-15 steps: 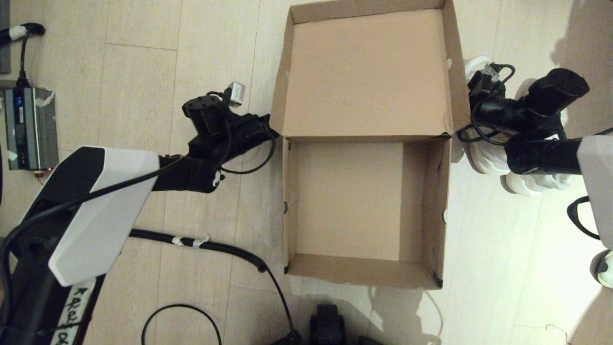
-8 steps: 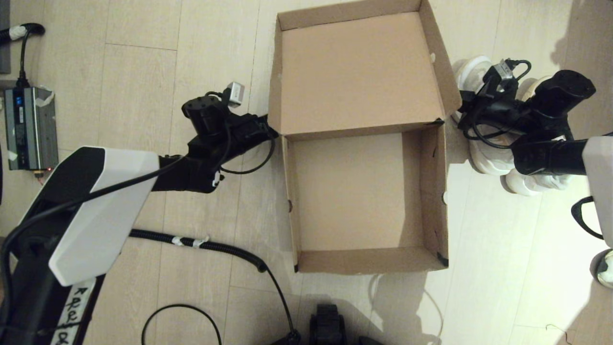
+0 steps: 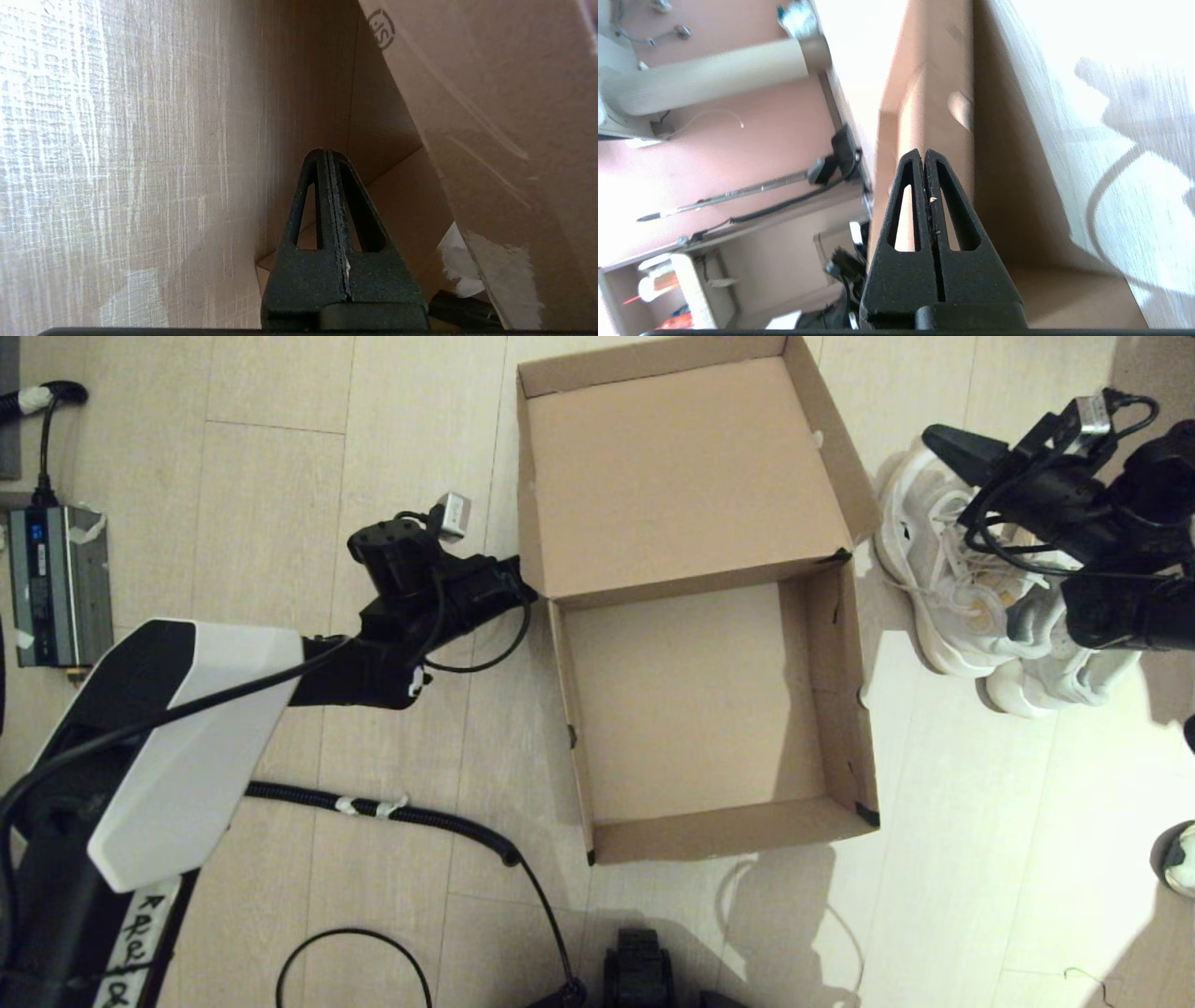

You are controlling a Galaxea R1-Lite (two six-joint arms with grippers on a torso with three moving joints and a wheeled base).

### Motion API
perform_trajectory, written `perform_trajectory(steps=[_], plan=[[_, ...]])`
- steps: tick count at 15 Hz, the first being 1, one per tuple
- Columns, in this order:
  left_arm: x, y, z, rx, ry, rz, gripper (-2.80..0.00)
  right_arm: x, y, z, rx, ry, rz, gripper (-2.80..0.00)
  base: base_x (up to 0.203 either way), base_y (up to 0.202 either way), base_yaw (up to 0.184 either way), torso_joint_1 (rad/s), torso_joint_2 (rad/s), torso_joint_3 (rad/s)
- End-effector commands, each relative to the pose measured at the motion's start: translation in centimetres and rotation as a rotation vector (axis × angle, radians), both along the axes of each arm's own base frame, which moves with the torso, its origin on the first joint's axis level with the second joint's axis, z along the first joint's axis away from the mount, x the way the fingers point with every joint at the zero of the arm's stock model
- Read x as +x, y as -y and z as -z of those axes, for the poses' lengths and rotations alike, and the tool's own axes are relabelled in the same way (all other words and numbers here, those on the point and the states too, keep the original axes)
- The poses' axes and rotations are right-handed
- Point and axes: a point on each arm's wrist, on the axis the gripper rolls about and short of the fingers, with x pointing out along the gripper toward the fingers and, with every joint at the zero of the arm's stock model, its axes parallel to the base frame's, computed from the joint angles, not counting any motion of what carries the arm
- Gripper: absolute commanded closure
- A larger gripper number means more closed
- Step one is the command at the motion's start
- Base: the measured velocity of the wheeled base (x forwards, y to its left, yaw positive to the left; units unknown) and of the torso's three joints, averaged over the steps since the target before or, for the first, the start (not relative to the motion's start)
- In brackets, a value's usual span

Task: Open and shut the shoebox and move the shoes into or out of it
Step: Put the shoes into the shoe box

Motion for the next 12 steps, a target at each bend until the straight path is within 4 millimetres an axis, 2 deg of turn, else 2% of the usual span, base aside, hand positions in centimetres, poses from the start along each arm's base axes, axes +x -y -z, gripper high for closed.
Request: perform_trajectory(steps=[1, 2, 4, 6, 9, 12], plan=[[-0.2, 0.5, -0.1, -0.004, 0.007, 0.013, 0.00, -2.9, 1.0, -3.1, -0.015, 0.063, 0.034, 0.00, 0.000, 0.000, 0.000, 0.000, 0.00, 0.000], [-0.4, 1.0, -0.2, -0.005, 0.009, 0.023, 0.00, -4.1, 2.2, -4.0, -0.042, 0.090, 0.085, 0.00, 0.000, 0.000, 0.000, 0.000, 0.00, 0.000], [-0.7, 1.7, -0.2, -0.004, 0.006, 0.039, 0.00, -4.9, 4.3, -3.8, -0.228, 0.195, 0.196, 0.00, 0.000, 0.000, 0.000, 0.000, 0.00, 0.000], [-1.0, 2.7, -0.1, -0.002, 0.000, 0.062, 0.00, -6.3, 7.8, -2.6, -0.402, 0.207, 0.320, 0.00, 0.000, 0.000, 0.000, 0.000, 0.00, 0.000], [-1.4, 4.4, 0.4, 0.004, -0.013, 0.096, 0.00, -8.1, 10.4, -0.3, -0.512, 0.155, 0.443, 0.00, 0.000, 0.000, 0.000, 0.000, 0.00, 0.000], [-1.7, 5.5, 0.9, 0.007, -0.024, 0.115, 0.00, -7.3, 11.8, 2.2, -0.653, 0.113, 0.681, 0.00, 0.000, 0.000, 0.000, 0.000, 0.00, 0.000]])
